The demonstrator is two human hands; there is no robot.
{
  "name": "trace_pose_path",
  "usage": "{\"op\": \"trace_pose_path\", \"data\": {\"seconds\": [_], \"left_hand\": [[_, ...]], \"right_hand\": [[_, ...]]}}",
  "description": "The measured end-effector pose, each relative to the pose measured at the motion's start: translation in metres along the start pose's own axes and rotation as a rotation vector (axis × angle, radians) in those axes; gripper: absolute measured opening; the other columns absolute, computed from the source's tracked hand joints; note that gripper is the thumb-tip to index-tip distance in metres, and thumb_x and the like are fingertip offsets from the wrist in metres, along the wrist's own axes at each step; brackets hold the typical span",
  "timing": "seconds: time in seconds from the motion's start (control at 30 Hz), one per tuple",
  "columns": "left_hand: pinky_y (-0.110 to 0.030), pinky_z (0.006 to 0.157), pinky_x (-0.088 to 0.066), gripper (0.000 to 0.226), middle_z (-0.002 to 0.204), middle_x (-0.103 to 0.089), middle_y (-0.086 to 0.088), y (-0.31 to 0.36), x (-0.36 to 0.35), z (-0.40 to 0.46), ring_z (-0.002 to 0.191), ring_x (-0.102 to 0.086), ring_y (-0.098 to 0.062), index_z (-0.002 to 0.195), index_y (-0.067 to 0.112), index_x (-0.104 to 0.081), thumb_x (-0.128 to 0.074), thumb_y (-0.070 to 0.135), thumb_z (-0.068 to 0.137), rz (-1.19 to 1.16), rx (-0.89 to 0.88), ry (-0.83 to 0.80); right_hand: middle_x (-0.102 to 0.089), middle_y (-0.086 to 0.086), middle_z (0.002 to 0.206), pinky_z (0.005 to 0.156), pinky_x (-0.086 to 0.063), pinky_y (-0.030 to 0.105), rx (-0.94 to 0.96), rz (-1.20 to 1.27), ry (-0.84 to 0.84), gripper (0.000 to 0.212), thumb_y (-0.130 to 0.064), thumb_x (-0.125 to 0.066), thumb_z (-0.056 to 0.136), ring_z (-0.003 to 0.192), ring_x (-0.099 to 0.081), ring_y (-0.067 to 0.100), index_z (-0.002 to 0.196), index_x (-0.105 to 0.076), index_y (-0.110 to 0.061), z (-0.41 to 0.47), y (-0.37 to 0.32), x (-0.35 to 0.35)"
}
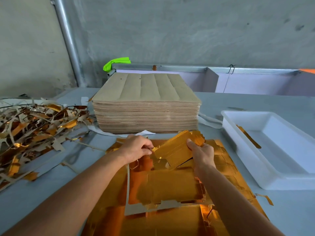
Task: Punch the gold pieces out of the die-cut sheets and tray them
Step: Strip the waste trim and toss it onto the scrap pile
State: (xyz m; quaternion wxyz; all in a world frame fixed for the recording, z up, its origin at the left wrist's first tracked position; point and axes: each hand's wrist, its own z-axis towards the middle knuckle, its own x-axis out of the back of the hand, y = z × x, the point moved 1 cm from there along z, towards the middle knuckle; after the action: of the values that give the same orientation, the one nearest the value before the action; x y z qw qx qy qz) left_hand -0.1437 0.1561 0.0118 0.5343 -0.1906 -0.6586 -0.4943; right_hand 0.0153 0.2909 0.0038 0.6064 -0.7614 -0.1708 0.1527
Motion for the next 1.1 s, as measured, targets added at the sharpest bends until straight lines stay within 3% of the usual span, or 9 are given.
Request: {"op": "trace_pose_path", "data": {"seconds": [0.13,0.33,0.43,0.57,0.67,0.73,0.87,0.97,1.1], "left_hand": [[-0.04,0.107,-0.021,0.017,0.106,-0.069,0.007,0.001,0.0,0.001,0.092,-0.037,-0.005,0.104,0.022,-0.072,-0.06,0.024,0.092,0.069,-0.028,0.082],[-0.044,0.115,-0.019,0.019,0.111,-0.069,0.007,0.003,-0.005,0.002,0.11,-0.057,-0.012,0.106,0.022,-0.072,-0.056,0.022,0.094,0.061,-0.02,0.068],[-0.045,0.106,-0.036,0.016,0.099,-0.072,0.002,0.002,-0.007,0.002,0.1,-0.062,-0.016,0.095,0.017,-0.074,-0.058,0.022,0.093,0.008,0.016,0.115],[-0.044,0.112,-0.025,0.015,0.088,-0.072,0.007,0.002,-0.009,0.002,0.091,-0.062,-0.009,0.093,0.021,-0.074,-0.06,0.026,0.092,0.052,0.001,0.152],[-0.043,0.114,-0.016,0.016,0.094,-0.072,0.009,0.003,-0.007,0.0,0.095,-0.059,-0.007,0.1,0.024,-0.072,-0.057,0.025,0.094,0.092,-0.003,0.111],[-0.043,0.114,-0.015,0.019,0.1,-0.071,0.01,0.007,-0.005,0.0,0.101,-0.059,-0.007,0.106,0.025,-0.071,-0.056,0.025,0.095,0.108,-0.002,0.098],[-0.042,0.114,-0.019,0.026,0.089,-0.068,0.014,0.015,-0.009,-0.002,0.068,-0.042,0.006,0.12,0.025,-0.063,-0.05,0.028,0.097,-0.009,-0.008,0.098],[-0.041,0.111,-0.017,0.039,0.084,-0.061,0.019,0.021,-0.013,-0.007,0.081,-0.037,0.008,0.118,0.025,-0.063,-0.064,0.046,0.085,0.016,-0.008,0.045],[-0.043,0.114,-0.018,0.02,0.093,-0.071,0.01,0.022,-0.015,-0.007,0.087,-0.054,-0.002,0.105,0.023,-0.07,-0.068,0.03,0.086,0.123,0.003,0.087]], "right_hand": [[-0.063,0.02,0.077,0.085,-0.053,0.05,0.172,-0.072,-0.158,0.021,-0.024,-0.067,0.088,0.074,-0.061,0.036,0.073,-0.057,-0.012,-0.001,-0.004,0.004],[-0.071,0.002,0.072,0.061,-0.053,0.017,0.303,-0.093,-0.328,0.014,-0.018,-0.066,0.088,0.071,-0.069,0.012,0.076,-0.065,-0.01,-0.005,-0.009,0.012],[-0.068,0.012,0.073,0.067,-0.057,0.031,0.27,-0.123,-0.169,0.016,-0.021,-0.067,0.087,0.07,-0.066,0.025,0.077,-0.066,-0.009,0.001,-0.007,0.013],[-0.057,0.003,0.062,0.06,-0.049,0.034,0.095,-0.012,0.115,0.024,-0.022,-0.069,0.087,0.059,-0.052,0.018,0.066,-0.057,-0.015,0.014,-0.001,0.02],[-0.049,-0.006,0.048,0.055,-0.044,0.029,0.077,0.007,0.126,0.033,-0.021,-0.069,0.086,0.051,-0.044,0.012,0.059,-0.051,-0.019,0.016,0.001,0.023],[-0.05,-0.003,0.052,0.06,-0.044,0.032,0.081,0.015,0.112,0.032,-0.021,-0.069,0.086,0.055,-0.046,0.015,0.059,-0.053,-0.019,0.015,0.002,0.023],[-0.057,0.001,0.062,0.064,-0.048,0.034,0.098,0.006,0.055,0.026,-0.022,-0.068,0.087,0.062,-0.053,0.017,0.064,-0.057,-0.017,0.013,0.004,0.02],[-0.055,0.002,0.063,0.061,-0.046,0.03,0.114,0.013,0.051,0.027,-0.019,-0.068,0.086,0.063,-0.051,0.019,0.063,-0.055,-0.017,0.015,0.001,0.018],[-0.051,-0.003,0.056,0.053,-0.043,0.026,0.151,-0.072,0.022,0.025,-0.02,-0.07,0.085,0.053,-0.046,0.012,0.064,-0.057,-0.015,0.016,-0.004,0.02]]}}
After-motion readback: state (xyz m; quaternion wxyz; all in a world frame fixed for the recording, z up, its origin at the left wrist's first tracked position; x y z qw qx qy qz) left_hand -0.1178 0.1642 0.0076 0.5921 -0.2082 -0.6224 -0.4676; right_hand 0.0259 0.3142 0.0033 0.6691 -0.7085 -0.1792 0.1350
